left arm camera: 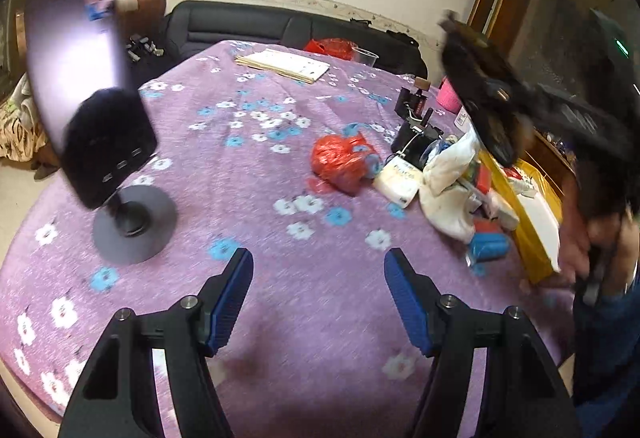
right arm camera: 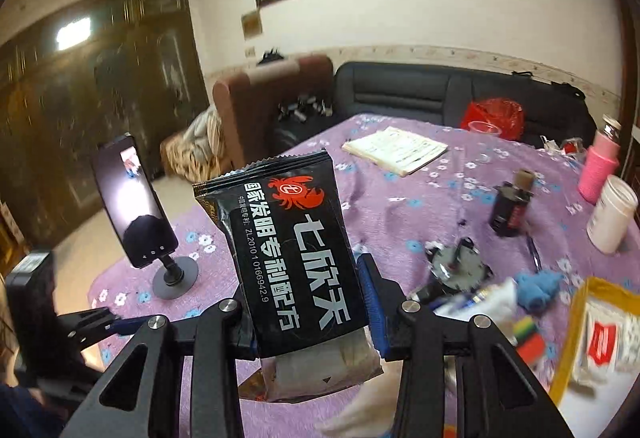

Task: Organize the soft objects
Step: 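Grasp the red plastic bag with the left gripper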

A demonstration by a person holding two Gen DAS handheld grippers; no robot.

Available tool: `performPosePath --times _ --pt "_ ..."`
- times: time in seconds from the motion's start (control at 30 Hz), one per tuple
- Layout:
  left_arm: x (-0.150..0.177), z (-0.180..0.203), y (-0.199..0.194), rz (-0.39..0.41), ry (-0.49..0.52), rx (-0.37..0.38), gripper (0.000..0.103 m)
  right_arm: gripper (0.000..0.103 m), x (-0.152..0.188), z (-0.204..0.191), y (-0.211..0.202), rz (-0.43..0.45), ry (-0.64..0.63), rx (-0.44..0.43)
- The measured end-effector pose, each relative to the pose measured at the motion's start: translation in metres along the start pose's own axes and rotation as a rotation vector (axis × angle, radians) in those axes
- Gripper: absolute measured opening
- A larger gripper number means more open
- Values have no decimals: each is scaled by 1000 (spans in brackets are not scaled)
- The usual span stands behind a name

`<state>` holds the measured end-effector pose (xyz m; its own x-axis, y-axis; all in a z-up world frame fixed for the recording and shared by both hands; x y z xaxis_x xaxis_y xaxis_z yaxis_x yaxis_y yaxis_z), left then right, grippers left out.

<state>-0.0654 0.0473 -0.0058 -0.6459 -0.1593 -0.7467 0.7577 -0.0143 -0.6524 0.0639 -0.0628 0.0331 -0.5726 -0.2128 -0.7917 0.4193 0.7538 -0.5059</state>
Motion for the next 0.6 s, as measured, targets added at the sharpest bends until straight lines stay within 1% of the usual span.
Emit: performPosePath --times 0.03,0.13,0.2,0.23,0.3,0.33,0.37,0.4,0.43,0.47,0.5,0.53,0.57,0.6 --pt "-7 4 4 -10 0 -3 67 43 4 0 -4 9 -4 -13" --pt "-23 12 15 -41 -10 -3 67 43 1 8 -15 70 -19 -43" --pt "-37 18 29 -71 0 -3 67 43 -1 19 -26 116 -3 -96" --pt "-44 19 39 -87 -1 -19 67 43 0 23 -31 137 12 -116" --pt "-54 20 61 -118 -16 -13 67 43 -1 38 -35 155 55 -167" --pt "-59 16 71 -134 -34 -25 67 43 -1 43 -36 161 68 -173" --pt "-62 9 83 -157 -75 -39 67 44 0 50 -35 159 89 -178" --pt "-65 6 93 -176 -111 -22 66 44 0 56 -35 150 121 -195" --pt "-69 0 104 -190 -158 -1 63 44 -1 61 -36 148 149 -213" --pt "-72 -3 110 -200 -187 -1 56 44 -2 67 -38 143 194 -244" --pt "-75 -5 116 -207 -210 8 53 44 -2 70 -38 139 209 -257" --pt "-78 -4 121 -209 -220 18 53 44 -2 72 -39 142 217 -257" --pt "-80 -3 127 -215 -218 12 53 44 -3 74 -41 154 219 -247" --pt "-82 -4 132 -218 -215 -11 53 44 -3 75 -44 162 222 -252"
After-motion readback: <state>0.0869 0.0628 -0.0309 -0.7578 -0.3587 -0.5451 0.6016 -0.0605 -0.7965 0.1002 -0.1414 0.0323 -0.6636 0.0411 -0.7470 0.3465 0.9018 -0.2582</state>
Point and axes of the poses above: each gripper's, at about its wrist camera, not at the fingertips, and y roughly the way its jaws point, z to its right, x to its underside, the point moved 7 cm from there along y, roughly the way its jaws point, and after that the axes turned 10 degrees about y, right-handed, at the moved point
